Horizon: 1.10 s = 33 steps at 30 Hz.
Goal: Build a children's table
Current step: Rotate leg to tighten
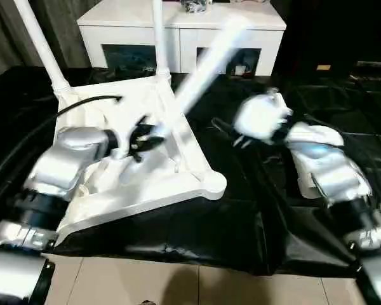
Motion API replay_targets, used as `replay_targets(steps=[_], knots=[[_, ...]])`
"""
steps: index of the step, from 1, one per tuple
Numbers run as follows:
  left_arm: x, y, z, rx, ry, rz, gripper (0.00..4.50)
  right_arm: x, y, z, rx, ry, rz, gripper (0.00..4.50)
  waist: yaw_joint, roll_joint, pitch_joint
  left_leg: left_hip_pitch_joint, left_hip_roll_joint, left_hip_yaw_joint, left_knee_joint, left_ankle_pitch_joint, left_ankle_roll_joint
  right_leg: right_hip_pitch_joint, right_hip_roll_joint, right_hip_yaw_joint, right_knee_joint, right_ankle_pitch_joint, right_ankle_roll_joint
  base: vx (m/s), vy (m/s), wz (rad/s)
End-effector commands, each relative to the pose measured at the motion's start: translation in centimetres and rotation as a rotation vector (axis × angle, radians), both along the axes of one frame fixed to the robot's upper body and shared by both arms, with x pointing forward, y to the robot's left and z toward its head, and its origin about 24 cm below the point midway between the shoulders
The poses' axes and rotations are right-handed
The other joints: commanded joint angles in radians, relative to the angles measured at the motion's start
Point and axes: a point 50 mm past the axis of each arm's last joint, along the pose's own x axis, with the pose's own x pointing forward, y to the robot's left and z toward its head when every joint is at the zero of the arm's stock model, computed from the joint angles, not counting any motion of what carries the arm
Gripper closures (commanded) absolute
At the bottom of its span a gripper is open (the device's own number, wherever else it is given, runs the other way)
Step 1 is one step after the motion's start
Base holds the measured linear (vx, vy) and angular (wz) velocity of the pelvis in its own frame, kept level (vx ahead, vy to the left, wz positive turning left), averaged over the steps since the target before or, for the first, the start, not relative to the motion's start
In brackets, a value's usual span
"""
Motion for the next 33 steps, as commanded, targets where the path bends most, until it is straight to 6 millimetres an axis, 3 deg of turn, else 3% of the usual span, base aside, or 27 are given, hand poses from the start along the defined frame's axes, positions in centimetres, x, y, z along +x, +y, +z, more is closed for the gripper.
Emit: replay_targets(steps=[1,4,7,13,24,33], knots=[[0.0,-0.5,1.3,0.047,-0.045,-0.044,2.94,0.4,0.1,0.3,-0.075,-0.082,-0.01,0.0,-0.008,0.001,-0.066,0.026,0.05,-0.028,-0.068,-0.172,-0.002,0.055,-0.053,0.046,-0.055,-0.124,-0.247,0.0,0.0,0.0],[-0.2,-0.6,1.5,0.113,-0.051,-0.072,2.94,1.3,-0.2,-0.2,-0.175,-0.149,-0.047,0.0,-0.016,-0.003,-0.066,0.023,0.047,-0.028,-0.066,-0.175,0.003,0.058,-0.051,0.046,-0.053,-0.112,-0.25,0.0,0.0,0.0],[-0.4,-0.5,1.7,0.159,-0.055,-0.083,2.94,2.1,-0.6,-0.3,-0.235,-0.203,-0.098,0.0,-0.028,0.0,-0.068,0.02,0.046,-0.029,-0.064,-0.165,0.005,0.06,-0.049,0.045,-0.05,-0.097,-0.26,0.0,0.0,0.0],[-0.7,0.0,2.3,0.267,-0.083,-0.091,2.94,3.3,-1.8,-1.0,-0.33,-0.222,-0.187,0.0,-0.037,0.0,-0.068,0.019,0.048,-0.028,-0.061,-0.169,0.012,0.062,-0.047,0.045,-0.046,-0.067,-0.273,0.0,0.0,0.0],[-1.4,0.4,3.3,0.405,-0.106,-0.135,2.95,3.8,-2.9,-2.9,-0.379,-0.171,-0.222,0.99,-0.049,0.003,-0.068,0.017,0.047,-0.027,-0.059,-0.184,0.005,0.063,-0.046,0.045,-0.042,-0.051,-0.286,0.0,0.0,0.0],[-2.1,-0.5,4.3,0.42,-0.114,-0.209,2.95,3.7,-3.0,-3.8,-0.376,-0.146,-0.213,1.65,-0.05,0.008,-0.066,0.019,0.047,-0.028,-0.058,-0.214,-0.002,0.062,-0.045,0.044,-0.043,-0.068,-0.29,0.0,0.0,0.0]])
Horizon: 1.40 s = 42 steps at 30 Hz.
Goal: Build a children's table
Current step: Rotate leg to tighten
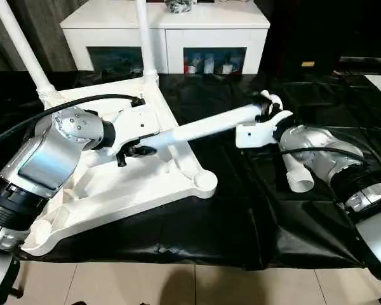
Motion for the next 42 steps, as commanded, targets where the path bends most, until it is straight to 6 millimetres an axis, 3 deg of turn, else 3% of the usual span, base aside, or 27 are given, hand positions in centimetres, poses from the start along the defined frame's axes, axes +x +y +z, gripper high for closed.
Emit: replay_targets(steps=[1,8,11,12,16,20,24,27,28,29,31,35,36,39,42], knots=[[-0.1,-0.8,1.6,0.004,-0.05,-0.046,2.95,0.2,0.4,0.7,0.0,-0.019,0.017,1.83,-0.001,0.005,-0.069,0.021,0.047,-0.027,-0.064,-0.221,-0.005,0.062,-0.045,0.044,-0.049,-0.075,-0.288,0.0,0.0,0.0],[0.0,-0.6,1.7,0.012,-0.065,-0.034,2.96,0.0,0.3,0.2,0.02,0.012,0.029,2.48,-0.002,0.005,-0.069,0.02,0.046,-0.027,-0.063,-0.221,-0.001,0.062,-0.045,0.044,-0.048,-0.069,-0.288,0.0,0.0,0.0],[0.5,-0.5,2.1,-0.008,-0.111,-0.002,2.96,-0.1,0.2,0.0,0.029,0.025,0.027,2.53,-0.002,0.005,-0.069,0.019,0.046,-0.026,-0.062,-0.22,0.003,0.061,-0.045,0.044,-0.048,-0.072,-0.289,0.0,0.0,0.0],[0.7,-0.4,2.2,-0.024,-0.127,0.016,2.4,-0.1,0.1,-0.1,0.035,0.03,0.023,2.55,-0.001,0.006,-0.07,0.019,0.045,-0.026,-0.061,-0.218,0.003,0.062,-0.045,0.044,-0.048,-0.071,-0.29,0.0,0.0,0.0],[0.9,-0.3,2.9,-0.073,-0.148,0.019,2.19,-0.1,-0.2,-0.2,0.04,0.04,0.013,2.56,-0.001,0.006,-0.072,0.018,0.046,-0.028,-0.061,-0.213,0.006,0.064,-0.046,0.043,-0.046,-0.059,-0.292,0.0,0.0,0.0],[1.0,0.0,5.8,-0.265,-0.247,-0.021,1.79,-0.2,-0.8,-0.6,0.058,0.068,-0.011,2.56,-0.001,0.007,-0.072,0.018,0.044,-0.027,-0.059,-0.223,0.008,0.062,-0.045,0.042,-0.048,-0.06,-0.3,0.0,0.0,0.0],[1.3,0.5,7.5,-0.379,-0.315,-0.011,1.51,-0.2,-1.0,-0.8,0.069,0.08,-0.025,2.56,-0.001,0.004,-0.07,0.017,0.044,-0.026,-0.058,-0.224,0.017,0.063,-0.046,0.042,-0.048,-0.073,-0.299,0.0,0.0,0.0],[2.3,3.3,11.1,-0.671,-0.512,0.112,1.49,-0.3,-1.4,-1.3,0.162,0.14,-0.064,2.56,0.0,0.006,-0.07,0.015,0.041,-0.025,-0.057,-0.225,0.022,0.063,-0.044,0.042,-0.048,-0.08,-0.297,0.0,0.0,0.0],[2.4,3.5,11.3,-0.69,-0.524,0.121,1.49,-0.3,-1.4,-1.3,0.17,0.145,-0.066,2.56,-0.002,0.004,-0.071,0.015,0.038,-0.023,-0.054,-0.233,0.026,0.063,-0.043,0.042,-0.048,-0.068,-0.304,0.0,0.0,0.0],[2.7,5.6,12.9,-0.881,-0.628,0.224,1.49,-0.5,-1.5,-1.8,0.262,0.202,-0.084,2.56,-0.002,0.004,-0.072,0.012,0.039,-0.025,-0.054,-0.23,0.029,0.065,-0.043,0.041,-0.046,-0.059,-0.303,0.0,0.0,0.0],[2.8,7.5,13.6,-1.032,-0.692,0.334,1.49,-0.7,-1.5,-2.3,0.38,0.261,-0.104,2.56,-0.001,0.004,-0.073,0.014,0.042,-0.028,-0.054,-0.248,0.04,0.066,-0.047,0.041,-0.047,-0.06,-0.306,0.0,0.0,0.0],[3.1,10.1,13.1,-1.149,-0.719,0.514,1.49,-0.8,-1.2,-2.8,0.654,0.381,-0.15,2.56,0.002,0.004,-0.069,0.016,0.051,-0.028,-0.058,-0.258,0.057,0.059,-0.047,0.039,-0.049,-0.106,-0.307,0.0,0.0,0.0],[3.5,10.8,11.5,-1.13,-0.673,0.591,1.49,-0.7,-0.5,-2.8,0.914,0.495,-0.156,2.56,0.005,0.008,-0.067,0.021,0.051,-0.023,-0.056,-0.283,0.07,0.057,-0.042,0.039,-0.05,-0.122,-0.309,0.0,0.0,0.0],[4.2,9.2,8.4,-1.08,-0.498,0.547,1.49,-0.9,1.5,-2.1,1.266,0.724,-0.034,2.56,0.016,0.011,-0.068,0.021,0.065,-0.031,-0.065,-0.285,0.072,0.057,-0.048,0.038,-0.047,-0.129,-0.308,0.0,0.0,0.0],[4.4,7.5,6.7,-1.054,-0.388,0.48,1.49,-1.3,2.6,-1.6,1.349,0.837,0.063,2.56,0.037,0.015,-0.074,0.026,0.067,-0.028,-0.062,-0.238,0.073,0.05,-0.051,0.038,-0.042,-0.068,-0.324,0.0,0.0,0.0]])
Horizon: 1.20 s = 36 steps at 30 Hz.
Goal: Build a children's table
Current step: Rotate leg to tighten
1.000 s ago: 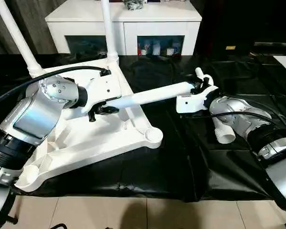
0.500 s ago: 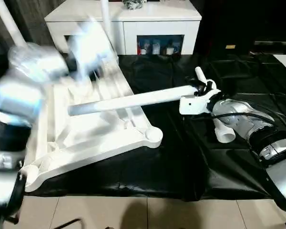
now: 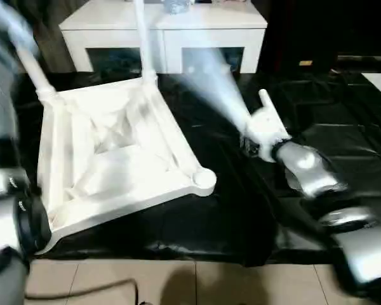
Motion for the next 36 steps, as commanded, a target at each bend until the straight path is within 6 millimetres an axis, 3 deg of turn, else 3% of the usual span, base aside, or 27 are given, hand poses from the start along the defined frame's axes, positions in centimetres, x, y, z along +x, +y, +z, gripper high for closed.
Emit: replay_targets(steps=[1,3,5,7,8,9,12,15,18,24,30,33,36], knots=[[0.1,-1.4,-0.4,0.028,0.032,-0.089,1.49,-0.2,0.4,1.0,0.118,0.019,0.078,2.56,0.009,0.009,-0.08,0.028,0.063,-0.026,-0.076,-0.235,0.068,0.048,-0.052,0.04,-0.05,-0.067,-0.321,0.0,0.0,0.0],[-0.2,-5.0,-3.1,0.059,0.126,-0.286,1.49,-1.2,1.9,1.6,0.243,0.089,0.263,2.56,0.025,0.006,-0.08,0.024,0.063,-0.026,-0.076,-0.212,0.069,0.051,-0.058,0.04,-0.048,-0.057,-0.32,0.0,0.0,0.0],[-0.8,-7.6,-4.2,0.034,0.172,-0.429,1.49,-1.8,2.5,1.7,0.296,0.15,0.375,2.56,0.038,0.004,-0.082,0.025,0.065,-0.026,-0.074,-0.189,0.069,0.05,-0.06,0.041,-0.046,-0.041,-0.321,0.0,0.0,0.0],[-1.1,-9.0,-4.3,-0.016,0.181,-0.494,1.49,-2.2,2.6,1.7,0.316,0.189,0.423,2.56,0.042,-0.001,-0.082,0.022,0.063,-0.023,-0.074,-0.18,0.063,0.05,-0.058,0.041,-0.045,-0.047,-0.32,0.0,0.0,0.0],[-1.6,-11.6,-4.2,-0.127,0.186,-0.608,1.49,-2.9,2.9,1.8,0.353,0.255,0.513,2.56,0.051,-0.003,-0.081,0.023,0.063,-0.025,-0.075,-0.193,0.051,0.05,-0.063,0.041,-0.049,-0.085,-0.316,0.0,0.0,0.0],[-1.6,-11.6,-4.2,-0.127,0.186,-0.608,1.49,-2.9,2.9,1.8,0.353,0.255,0.513,2.56,0.051,-0.003,-0.081,0.023,0.063,-0.025,-0.075,-0.193,0.051,0.05,-0.063,0.041,-0.049,-0.085,-0.316,0.0,0.0,0.0],[-2.3,-14.0,-4.2,-0.247,0.222,-0.732,1.49,-3.7,3.0,1.9,0.359,0.314,0.599,2.56,0.051,-0.014,-0.074,0.016,0.059,-0.027,-0.079,-0.222,0.028,0.053,-0.067,0.042,-0.063,-0.181,-0.28,0.0,0.0,0.0],[-2.8,-15.0,-4.2,-0.308,0.256,-0.814,1.12,-4.2,3.0,1.9,0.355,0.338,0.63,2.56,0.05,-0.016,-0.071,0.019,0.056,-0.029,-0.08,-0.223,0.015,0.054,-0.068,0.044,-0.072,-0.263,-0.237,0.0,0.0,0.0],[-3.7,-15.9,-4.0,-0.31,0.265,-0.889,1.07,-4.5,3.1,2.1,0.351,0.361,0.639,2.56,0.045,-0.02,-0.072,0.015,0.056,-0.032,-0.081,-0.207,0.018,0.053,-0.068,0.043,-0.074,-0.271,-0.224,0.0,0.0,0.0],[-4.5,-16.8,-4.7,-0.239,0.297,-0.923,0.25,-4.8,3.2,2.4,0.339,0.378,0.639,2.56,0.036,-0.015,-0.071,0.019,0.056,-0.031,-0.083,-0.197,0.02,0.048,-0.063,0.043,-0.078,-0.263,-0.217,0.0,0.0,0.0],[-4.1,-16.9,-5.2,-0.186,0.307,-0.836,0.2,-4.9,3.4,2.9,0.334,0.369,0.64,2.56,0.038,-0.014,-0.075,0.02,0.057,-0.031,-0.084,-0.164,0.018,0.052,-0.063,0.043,-0.074,-0.203,-0.217,0.0,0.0,0.0],[-3.9,-16.7,-4.9,-0.213,0.299,-0.813,0.55,-5.1,3.5,2.9,0.329,0.366,0.64,2.56,0.037,-0.016,-0.076,0.018,0.054,-0.029,-0.08,-0.133,0.034,0.055,-0.063,0.042,-0.07,-0.147,-0.237,0.0,0.0,0.0],[-3.7,-16.4,-4.8,-0.225,0.301,-0.806,0.61,-5.1,3.6,2.9,0.311,0.36,0.633,2.56,0.038,-0.018,-0.076,0.017,0.054,-0.029,-0.079,-0.119,0.041,0.056,-0.064,0.042,-0.069,-0.145,-0.24,0.0,0.0,0.0]])
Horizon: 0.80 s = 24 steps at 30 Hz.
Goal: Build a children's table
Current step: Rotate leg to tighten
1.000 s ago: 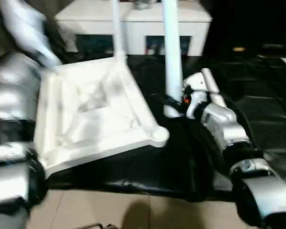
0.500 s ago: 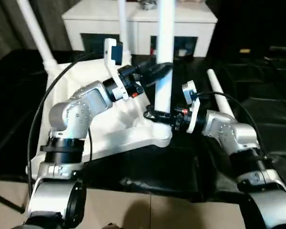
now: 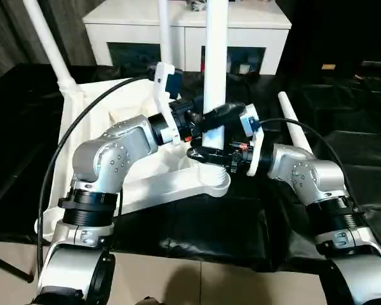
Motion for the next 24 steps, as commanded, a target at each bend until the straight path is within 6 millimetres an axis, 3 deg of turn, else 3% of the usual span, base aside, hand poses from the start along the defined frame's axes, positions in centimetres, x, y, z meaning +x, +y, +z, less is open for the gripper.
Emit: replay_targets(steps=[1,5,6,10,14,24], knots=[[0.3,0.2,0.7,-0.011,-0.014,0.024,0.91,-0.1,0.4,0.5,-0.011,-0.041,0.005,2.56,0.001,-0.011,-0.078,0.023,0.055,-0.03,-0.077,-0.122,0.036,0.056,-0.061,0.043,-0.061,-0.151,-0.238,0.0,0.0,0.0],[0.6,0.4,0.9,-0.032,-0.007,0.069,1.1,-0.1,0.5,0.7,-0.024,-0.06,-0.001,2.56,-0.001,-0.012,-0.076,0.025,0.056,-0.031,-0.079,-0.149,0.026,0.056,-0.062,0.043,-0.065,-0.182,-0.233,0.0,0.0,0.0],[0.9,0.6,1.0,-0.03,-0.009,0.106,1.37,-0.1,0.6,0.7,-0.029,-0.067,-0.006,2.56,-0.001,-0.012,-0.075,0.024,0.056,-0.032,-0.08,-0.155,0.023,0.056,-0.062,0.043,-0.066,-0.192,-0.228,0.0,0.0,0.0],[1.2,0.7,1.1,-0.023,-0.015,0.142,1.49,-0.1,0.7,0.8,-0.039,-0.084,-0.015,2.56,0.0,-0.012,-0.078,0.026,0.055,-0.031,-0.078,-0.14,0.022,0.055,-0.062,0.044,-0.063,-0.175,-0.225,0.0,0.0,0.0],[1.3,0.6,1.0,0.015,-0.026,0.172,1.91,0.0,0.8,0.8,-0.048,-0.099,-0.028,2.56,0.0,-0.013,-0.078,0.024,0.055,-0.03,-0.077,-0.124,0.032,0.057,-0.062,0.044,-0.06,-0.145,-0.232,0.0,0.0,0.0],[1.4,0.6,1.1,0.03,-0.045,0.222,2.56,0.6,1.0,0.7,-0.075,-0.139,-0.108,2.57,-0.002,-0.011,-0.078,0.025,0.055,-0.031,-0.078,-0.136,0.024,0.056,-0.062,0.043,-0.061,-0.154,-0.231,0.0,0.0,0.0]])
